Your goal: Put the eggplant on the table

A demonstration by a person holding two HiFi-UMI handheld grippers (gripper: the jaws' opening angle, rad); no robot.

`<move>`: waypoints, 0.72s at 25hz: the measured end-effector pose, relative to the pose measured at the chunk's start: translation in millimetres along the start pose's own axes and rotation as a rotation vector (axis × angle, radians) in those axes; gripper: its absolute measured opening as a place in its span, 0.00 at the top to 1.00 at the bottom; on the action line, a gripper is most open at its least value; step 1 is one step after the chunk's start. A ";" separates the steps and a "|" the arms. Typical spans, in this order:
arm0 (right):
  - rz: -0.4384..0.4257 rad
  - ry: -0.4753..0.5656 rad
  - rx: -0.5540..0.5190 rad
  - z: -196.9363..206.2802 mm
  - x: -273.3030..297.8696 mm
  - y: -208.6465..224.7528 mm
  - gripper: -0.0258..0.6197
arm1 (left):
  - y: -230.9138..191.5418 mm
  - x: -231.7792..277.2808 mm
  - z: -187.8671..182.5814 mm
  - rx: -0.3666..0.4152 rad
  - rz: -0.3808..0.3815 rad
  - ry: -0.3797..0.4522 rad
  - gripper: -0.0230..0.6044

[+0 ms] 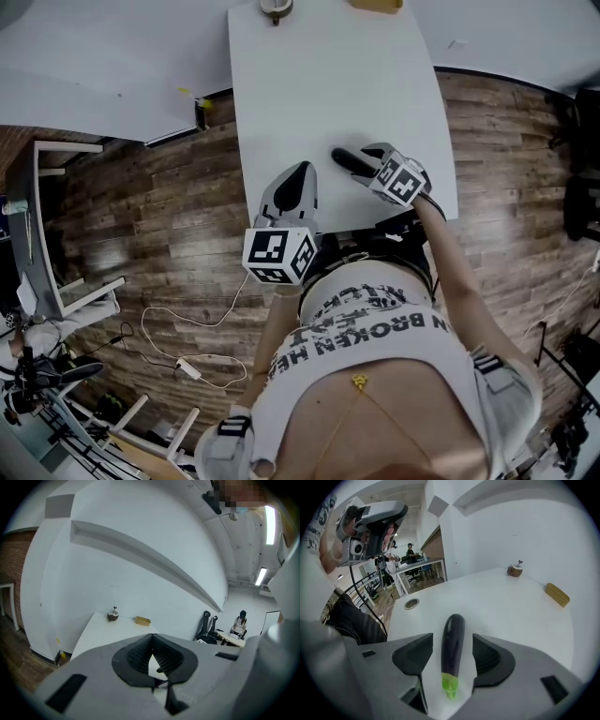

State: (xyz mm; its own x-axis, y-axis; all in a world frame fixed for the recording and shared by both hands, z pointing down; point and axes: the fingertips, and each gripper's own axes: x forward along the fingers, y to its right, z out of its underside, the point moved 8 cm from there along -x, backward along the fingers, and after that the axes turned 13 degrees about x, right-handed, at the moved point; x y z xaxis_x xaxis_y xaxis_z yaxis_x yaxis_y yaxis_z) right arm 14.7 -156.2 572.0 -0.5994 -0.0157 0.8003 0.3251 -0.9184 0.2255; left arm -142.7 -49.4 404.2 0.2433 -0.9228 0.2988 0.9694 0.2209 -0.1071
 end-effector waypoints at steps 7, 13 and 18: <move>0.022 0.068 0.004 -6.8 -20.4 2.3 0.59 | 7.2 4.8 0.0 0.013 0.031 -0.003 0.95; 0.045 0.082 0.004 1.1 -35.5 0.9 0.59 | 19.0 5.9 -1.8 0.026 0.051 -0.004 0.95; 0.060 0.104 0.015 2.7 -42.6 1.3 0.59 | 19.7 8.9 -3.0 0.035 0.057 -0.006 0.95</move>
State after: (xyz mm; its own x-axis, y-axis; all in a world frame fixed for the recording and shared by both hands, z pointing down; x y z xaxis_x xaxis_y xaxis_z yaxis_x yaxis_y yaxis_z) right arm 42.6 -155.6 539.8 -0.6512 -0.1121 0.7505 0.3730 -0.9086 0.1879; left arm -121.5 -54.3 401.9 0.2982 -0.9065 0.2989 0.9545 0.2841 -0.0906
